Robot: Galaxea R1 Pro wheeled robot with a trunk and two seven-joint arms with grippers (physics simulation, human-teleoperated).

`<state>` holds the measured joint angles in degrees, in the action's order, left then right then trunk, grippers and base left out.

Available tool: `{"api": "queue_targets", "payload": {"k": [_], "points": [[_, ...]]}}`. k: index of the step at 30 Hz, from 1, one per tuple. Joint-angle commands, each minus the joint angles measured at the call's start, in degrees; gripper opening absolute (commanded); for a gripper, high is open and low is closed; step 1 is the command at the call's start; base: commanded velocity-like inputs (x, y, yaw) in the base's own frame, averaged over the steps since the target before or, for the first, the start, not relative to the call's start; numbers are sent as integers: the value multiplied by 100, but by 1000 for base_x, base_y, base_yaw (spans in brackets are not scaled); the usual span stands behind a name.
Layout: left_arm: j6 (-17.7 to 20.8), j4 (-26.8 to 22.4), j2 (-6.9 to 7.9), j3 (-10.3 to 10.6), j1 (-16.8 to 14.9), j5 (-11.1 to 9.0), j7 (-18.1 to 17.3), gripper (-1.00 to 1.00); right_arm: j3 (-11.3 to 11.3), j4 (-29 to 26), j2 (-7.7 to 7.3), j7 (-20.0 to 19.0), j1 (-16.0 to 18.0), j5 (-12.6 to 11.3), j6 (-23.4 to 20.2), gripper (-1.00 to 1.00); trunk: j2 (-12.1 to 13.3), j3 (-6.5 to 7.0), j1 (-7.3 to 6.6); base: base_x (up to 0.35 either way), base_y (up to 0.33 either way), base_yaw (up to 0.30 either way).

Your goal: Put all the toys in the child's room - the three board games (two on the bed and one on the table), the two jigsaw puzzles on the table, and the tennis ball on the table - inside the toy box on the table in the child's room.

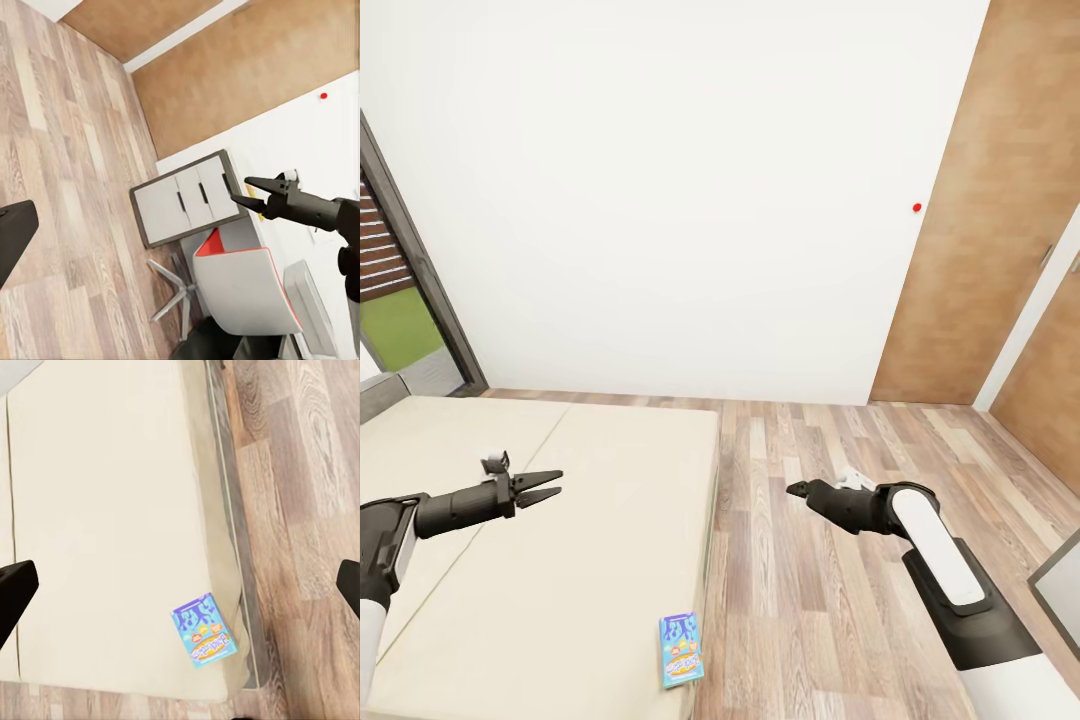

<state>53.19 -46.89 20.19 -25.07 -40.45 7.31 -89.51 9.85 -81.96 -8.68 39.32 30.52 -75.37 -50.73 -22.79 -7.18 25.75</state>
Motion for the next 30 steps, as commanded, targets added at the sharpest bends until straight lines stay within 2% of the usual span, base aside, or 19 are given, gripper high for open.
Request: {"api": "queue_targets", "payload": {"k": [1,7,10,16,24,30], "points": [[60,-5,-17,-15,-7,60,-49,100,9,-7,-6,59,7,-53,1,100,-13,-13,4,0,0,0],[68,-5,-96,-15,-5,60,-49,100,8,-9,9,58,7,-46,8,100,-13,-13,4,0,0,0],[64,-5,-265,-12,-6,67,-49,100,8,-1,16,58,7,-42,10,100,-13,-13,4,0,0,0],[35,-5,-425,-21,-7,63,-49,100,8,14,23,58,7,-38,11,100,-13,-13,4,0,0,14],[11,-5,-473,-33,-7,60,-49,100,8,36,37,58,7,-26,11,100,-13,-14,4,0,0,175],[8,-5,-466,-53,-7,60,-49,100,12,69,43,55,7,-14,15,100,-13,-15,4,0,0,54]]}}
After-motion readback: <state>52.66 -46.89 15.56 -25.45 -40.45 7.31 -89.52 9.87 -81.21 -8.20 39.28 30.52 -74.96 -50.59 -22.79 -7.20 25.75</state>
